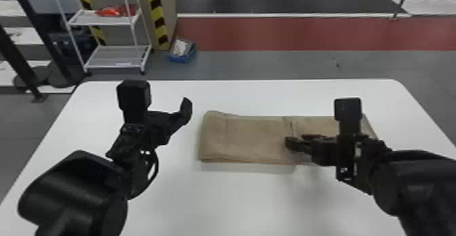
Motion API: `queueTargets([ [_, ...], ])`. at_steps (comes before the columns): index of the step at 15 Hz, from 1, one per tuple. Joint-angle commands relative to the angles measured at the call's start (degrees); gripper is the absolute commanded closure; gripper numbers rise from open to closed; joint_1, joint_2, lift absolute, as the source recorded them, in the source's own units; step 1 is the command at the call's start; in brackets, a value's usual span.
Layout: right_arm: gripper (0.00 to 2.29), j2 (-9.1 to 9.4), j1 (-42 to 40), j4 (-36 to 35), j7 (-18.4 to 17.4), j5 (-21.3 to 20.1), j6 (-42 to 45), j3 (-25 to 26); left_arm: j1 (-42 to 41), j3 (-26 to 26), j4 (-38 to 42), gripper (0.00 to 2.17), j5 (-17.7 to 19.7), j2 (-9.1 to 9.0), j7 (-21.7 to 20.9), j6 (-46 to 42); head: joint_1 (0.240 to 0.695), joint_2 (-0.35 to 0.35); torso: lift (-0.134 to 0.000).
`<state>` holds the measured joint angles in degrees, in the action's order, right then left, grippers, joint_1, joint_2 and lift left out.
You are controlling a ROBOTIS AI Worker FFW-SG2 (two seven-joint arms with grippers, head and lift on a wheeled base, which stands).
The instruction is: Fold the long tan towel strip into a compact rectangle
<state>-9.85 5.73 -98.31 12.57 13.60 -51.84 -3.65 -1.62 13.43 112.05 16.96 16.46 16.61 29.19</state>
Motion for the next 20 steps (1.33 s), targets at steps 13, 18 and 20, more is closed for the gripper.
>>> queueTargets([
  [13,0.59,0.01,0.2,-1.3,-1.5,-0.8,0.0,-0.7,-0.1,0.0,0.4,0.15,1.0,0.06,-0.1,-0.2,0.695,0.012,-0.128],
  [18,0.68,-0.08,1.4,-0.8,-1.0,-0.9,-3.1,-0.6,-0.6,-0.2,0.7,0.15,1.0,0.06,-0.1,-0.2,0.695,0.010,-0.128],
  [20,0.68,-0.08,1.1,-0.9,-0.9,-0.9,-3.0,-0.7,-0.6,-0.2,0.7,0.15,1.0,0.06,-0.1,-0.2,0.695,0.010,-0.128],
])
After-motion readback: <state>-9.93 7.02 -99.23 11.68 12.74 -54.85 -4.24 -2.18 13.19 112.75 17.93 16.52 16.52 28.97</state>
